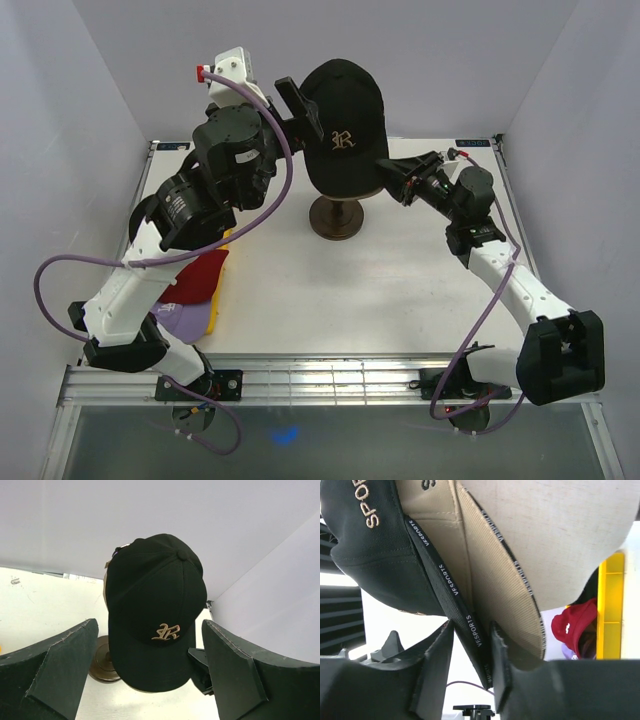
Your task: Stack the hats
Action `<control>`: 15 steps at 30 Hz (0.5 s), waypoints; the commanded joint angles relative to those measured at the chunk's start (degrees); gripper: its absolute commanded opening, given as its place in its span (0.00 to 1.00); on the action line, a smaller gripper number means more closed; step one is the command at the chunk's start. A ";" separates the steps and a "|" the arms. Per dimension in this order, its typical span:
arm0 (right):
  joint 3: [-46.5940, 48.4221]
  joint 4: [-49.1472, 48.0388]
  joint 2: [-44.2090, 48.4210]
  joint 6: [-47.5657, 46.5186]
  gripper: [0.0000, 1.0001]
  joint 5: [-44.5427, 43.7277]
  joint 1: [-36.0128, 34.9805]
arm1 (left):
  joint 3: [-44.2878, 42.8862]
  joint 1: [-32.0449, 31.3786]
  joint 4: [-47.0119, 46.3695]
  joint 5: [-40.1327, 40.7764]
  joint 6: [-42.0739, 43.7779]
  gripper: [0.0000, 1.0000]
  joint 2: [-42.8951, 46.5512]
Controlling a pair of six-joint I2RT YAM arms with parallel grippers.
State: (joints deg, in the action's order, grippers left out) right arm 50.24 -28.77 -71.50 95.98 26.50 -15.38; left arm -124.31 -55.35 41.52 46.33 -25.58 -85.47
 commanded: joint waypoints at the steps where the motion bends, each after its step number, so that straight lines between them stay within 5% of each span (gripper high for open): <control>1: 3.37 6.44 0.23 -3.96 0.35 -0.84 0.52 | 0.47 -0.19 -0.38 0.52 -0.08 0.95 2.06; 10: 6.54 16.46 -0.82 -7.39 0.08 -2.42 1.05 | 0.91 -0.19 -0.56 0.61 -0.17 0.95 2.59; 15: 5.49 20.86 -1.53 -7.57 0.08 -3.12 1.23 | 1.61 -0.11 -0.74 0.70 -0.52 0.95 3.21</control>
State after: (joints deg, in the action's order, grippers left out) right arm 55.83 -17.65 -71.50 90.30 25.67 -14.61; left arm -123.09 -55.35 41.52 46.37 -25.76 -85.03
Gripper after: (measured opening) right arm 0.288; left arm 0.951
